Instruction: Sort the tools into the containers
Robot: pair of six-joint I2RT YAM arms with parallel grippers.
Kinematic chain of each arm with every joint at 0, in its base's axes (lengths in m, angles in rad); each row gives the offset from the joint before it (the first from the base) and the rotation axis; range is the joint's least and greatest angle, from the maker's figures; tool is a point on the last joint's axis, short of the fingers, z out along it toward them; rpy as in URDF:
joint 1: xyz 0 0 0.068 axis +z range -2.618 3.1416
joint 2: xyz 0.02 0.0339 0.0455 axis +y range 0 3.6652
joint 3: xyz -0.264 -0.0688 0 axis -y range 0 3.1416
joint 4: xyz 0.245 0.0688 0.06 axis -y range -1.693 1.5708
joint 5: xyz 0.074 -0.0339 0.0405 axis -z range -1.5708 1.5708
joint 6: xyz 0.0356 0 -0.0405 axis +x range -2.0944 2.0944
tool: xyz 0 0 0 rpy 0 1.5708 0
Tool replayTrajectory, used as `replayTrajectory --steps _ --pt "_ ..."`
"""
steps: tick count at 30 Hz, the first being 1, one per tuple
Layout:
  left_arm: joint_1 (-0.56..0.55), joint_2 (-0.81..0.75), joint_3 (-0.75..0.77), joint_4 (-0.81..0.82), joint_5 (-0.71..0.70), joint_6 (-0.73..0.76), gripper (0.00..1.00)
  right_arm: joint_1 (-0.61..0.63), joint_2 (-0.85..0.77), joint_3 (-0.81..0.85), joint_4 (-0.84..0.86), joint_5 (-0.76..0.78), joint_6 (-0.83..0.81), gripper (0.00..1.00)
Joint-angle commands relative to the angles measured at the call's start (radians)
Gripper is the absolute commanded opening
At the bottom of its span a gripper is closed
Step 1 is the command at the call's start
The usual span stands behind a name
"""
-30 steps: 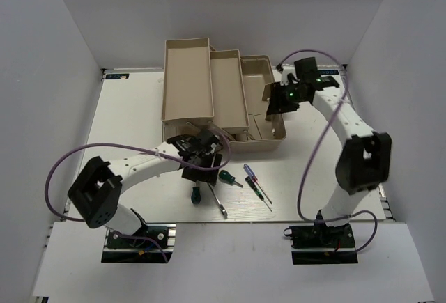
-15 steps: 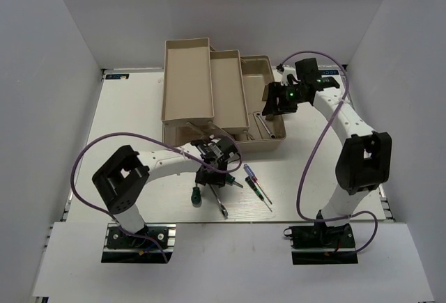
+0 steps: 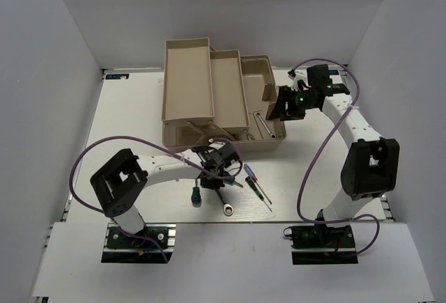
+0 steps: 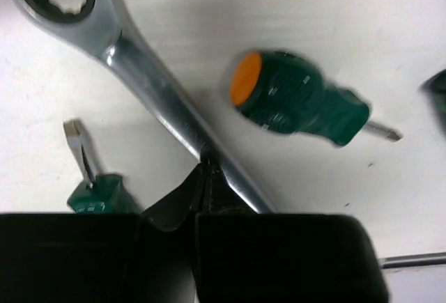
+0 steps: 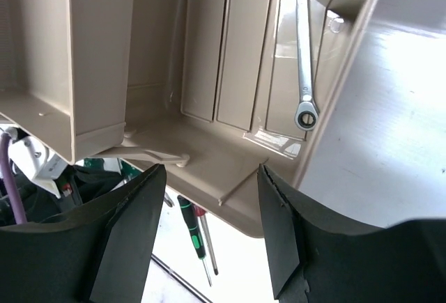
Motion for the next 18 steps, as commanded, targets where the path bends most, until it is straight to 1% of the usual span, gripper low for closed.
replayTrajectory --steps 1,3,4,5,6,7,8,9,10,11,12,13,14,15,16,17,18 --pt "-0.016 0.02 -0.062 -0.067 0.022 -0.041 0.25 0.0 -0.058 -0.021 0.022 -0.031 0.011 0.61" --pt "-0.025 -0.001 -0.041 -0.09 0.022 -0.041 0.42 -0.019 -0.081 -0.039 0.027 -0.051 -0.01 0.61" --pt "-0.034 -0.032 -0.018 -0.1 0.013 -0.041 0.44 -0.017 -0.088 -0.054 0.027 -0.057 -0.027 0.61" --pt "-0.034 -0.058 -0.006 -0.1 0.013 -0.041 0.45 -0.017 -0.097 -0.059 0.025 -0.071 -0.077 0.61" --pt "-0.034 -0.088 0.005 -0.109 0.004 -0.041 0.45 -0.014 -0.129 -0.067 -0.008 -0.133 -0.164 0.61" --pt "-0.043 -0.125 0.017 -0.109 0.004 -0.041 0.45 -0.006 -0.145 -0.088 -0.023 -0.154 -0.209 0.61" --pt "-0.043 -0.209 0.037 -0.094 0.004 -0.006 0.45 0.001 -0.177 -0.123 -0.071 -0.219 -0.31 0.61" --pt "-0.043 -0.254 0.048 -0.094 -0.005 -0.006 0.45 0.009 -0.212 -0.142 -0.095 -0.287 -0.422 0.6" --pt "-0.053 -0.299 0.06 -0.084 -0.014 0.008 0.45 0.026 -0.252 -0.177 -0.12 -0.309 -0.55 0.6" --pt "-0.053 -0.341 0.06 -0.093 -0.033 0.019 0.45 0.053 -0.274 -0.221 -0.181 -0.333 -0.608 0.58" --pt "-0.053 -0.416 0.077 -0.119 -0.057 0.019 0.45 0.066 -0.292 -0.241 -0.236 -0.349 -0.662 0.56" --pt "-0.053 -0.45 0.1 -0.141 -0.097 0.019 0.45 0.098 -0.353 -0.298 -0.282 -0.372 -0.794 0.56" --pt "-0.053 -0.484 0.114 -0.162 -0.118 0.019 0.45 0.145 -0.373 -0.315 -0.294 -0.369 -0.815 0.56" --pt "-0.053 -0.512 0.131 -0.228 -0.172 0.004 0.45 0.168 -0.393 -0.333 -0.301 -0.363 -0.822 0.55" --pt "-0.053 -0.559 0.16 -0.265 -0.195 -0.01 0.43 0.264 -0.441 -0.385 -0.295 -0.322 -0.816 0.55" --pt "-0.053 -0.581 0.175 -0.302 -0.223 -0.037 0.4 0.3 -0.452 -0.404 -0.285 -0.301 -0.803 0.55" --pt "-0.053 -0.599 0.2 -0.374 -0.276 -0.051 0.39 0.332 -0.472 -0.427 -0.198 -0.278 -0.744 0.55"
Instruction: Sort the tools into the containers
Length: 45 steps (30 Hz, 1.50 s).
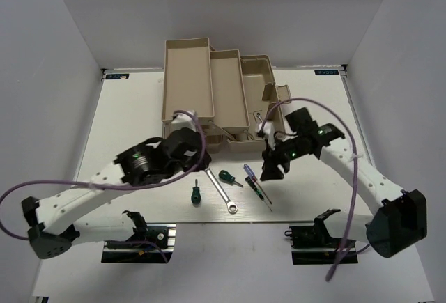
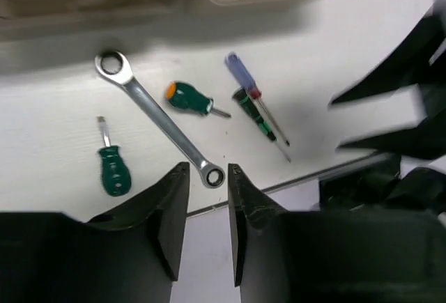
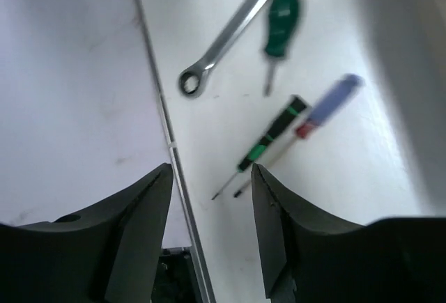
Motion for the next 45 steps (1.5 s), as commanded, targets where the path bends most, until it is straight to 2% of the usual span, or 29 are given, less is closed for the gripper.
replayTrajectory --steps 1,4,5,6,8,9,11,13,18,28,33,38,39,41,42,45 --pt "0.006 -0.067 0.046 -0.225 -0.175 -0.053 0.39 0.157 -0.058 -0.1 0.043 0.077 -0.046 0.55" --pt "0.006 -0.116 0.07 -0.303 -0.244 -0.096 0.37 0.312 -0.039 -0.127 0.188 0.184 0.127 0.56" --pt "0.006 -0.127 0.081 -0.304 -0.253 -0.096 0.4 0.373 0.004 -0.124 0.247 0.254 0.242 0.59" --pt "0.006 -0.136 0.092 -0.316 -0.27 -0.106 0.48 0.421 0.029 -0.118 0.255 0.3 0.267 0.59" --pt "0.006 -0.148 0.105 -0.325 -0.284 -0.115 0.54 0.464 0.111 -0.072 0.3 0.371 0.368 0.62" --pt "0.006 -0.159 0.118 -0.325 -0.296 -0.115 0.58 0.523 0.13 -0.049 0.316 0.383 0.39 0.64" --pt "0.006 -0.168 0.129 -0.346 -0.307 -0.124 0.6 0.591 0.202 -0.026 0.363 0.441 0.471 0.69" --pt "0.006 -0.168 0.139 -0.359 -0.318 -0.124 0.6 0.619 0.265 0.026 0.391 0.504 0.557 0.71" --pt "0.015 -0.19 0.179 -0.389 -0.327 -0.124 0.6 0.674 0.464 0.169 0.333 0.648 0.75 0.74" --pt "0.015 -0.21 0.217 -0.454 -0.336 -0.133 0.6 0.731 0.581 0.194 0.388 0.841 0.846 0.66" --pt "0.015 -0.21 0.227 -0.463 -0.336 -0.133 0.6 0.765 0.61 0.175 0.454 0.913 0.872 0.59" --pt "0.015 -0.201 0.236 -0.472 -0.345 -0.133 0.6 0.783 0.673 0.161 0.474 0.962 0.915 0.48" --pt "0.015 -0.201 0.236 -0.472 -0.345 -0.133 0.6 0.783 0.684 0.157 0.482 0.957 0.918 0.39" --pt "0.015 -0.201 0.236 -0.472 -0.345 -0.144 0.6 0.785 0.693 0.141 0.489 0.96 0.921 0.27" --pt "0.015 -0.201 0.224 -0.472 -0.336 -0.144 0.6 0.766 0.693 0.135 0.491 0.966 0.922 0.15" --pt "0.015 -0.201 0.198 -0.462 -0.318 -0.144 0.6 0.782 0.699 0.125 0.497 0.959 0.918 0.0"
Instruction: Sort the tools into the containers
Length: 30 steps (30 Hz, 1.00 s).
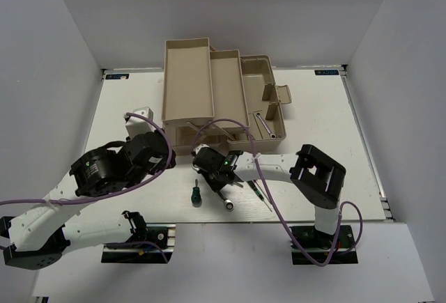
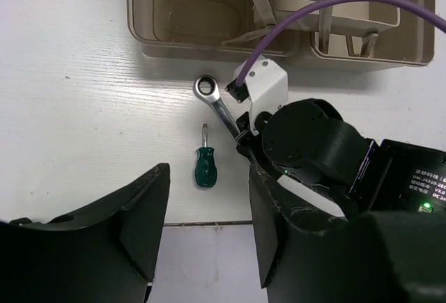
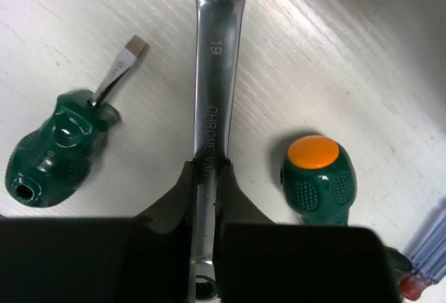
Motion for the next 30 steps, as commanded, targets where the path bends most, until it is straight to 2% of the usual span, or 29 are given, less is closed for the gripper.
replayTrajectory --steps 1,9,13,30 --pt "0.004 -0.005 -0.02 0.009 -0.014 -0.057 0.6 0.008 0.075 -0.043 0.015 -0.005 0.014 0.0" --pt "0.004 -0.005 -0.142 0.065 0.066 -0.057 0.6 -0.038 -0.032 -0.03 -0.01 -0.205 -0.091 0.0" --pt "0.004 -0.034 -0.206 0.09 0.089 -0.067 0.6 -0.066 -0.139 -0.03 -0.02 -0.213 -0.135 0.0" --pt "0.004 -0.034 -0.3 0.167 0.138 -0.067 0.6 -0.11 -0.273 -0.043 -0.101 -0.252 -0.17 0.0"
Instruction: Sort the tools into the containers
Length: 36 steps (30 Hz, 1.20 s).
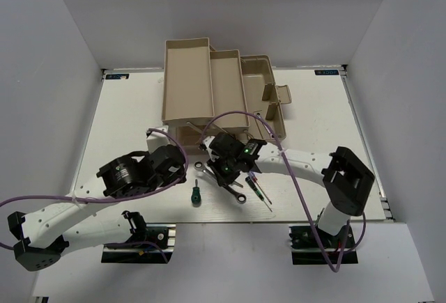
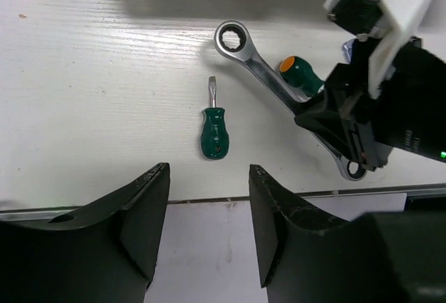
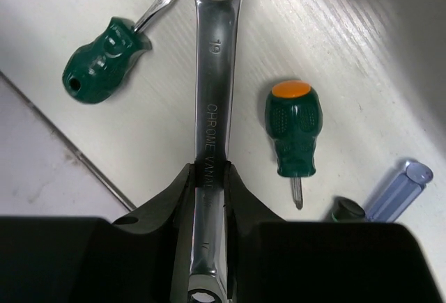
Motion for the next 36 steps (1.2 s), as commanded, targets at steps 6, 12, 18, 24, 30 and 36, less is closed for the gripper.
replayTrajectory --steps 6,12,18,24,30,36 --pt "0.004 -0.02 -0.049 0.049 0.009 -0.037 0.6 -0.021 -0.203 -0.065 -0.062 -0.036 -0.067 0.0" --pt "0.004 -0.02 -0.087 0.1 0.031 -0.037 0.6 -0.04 -0.311 -0.117 -0.087 -0.018 -0.09 0.0" --pt "0.004 0.018 -0.107 0.147 0.04 -0.028 0.6 -0.07 -0.426 -0.151 -0.11 0.016 -0.136 0.0" --pt "0.004 0.052 -0.117 0.179 0.049 0.001 0.6 -0.106 -0.562 -0.195 -0.12 0.069 -0.182 0.0" --pt "0.004 0.085 -0.117 0.209 0.058 0.021 0.6 -0.14 -0.679 -0.217 -0.156 0.117 -0.21 0.0" --pt "0.004 0.104 -0.136 0.23 0.068 0.03 0.6 -0.192 -0.734 -0.226 -0.153 0.223 -0.243 0.0"
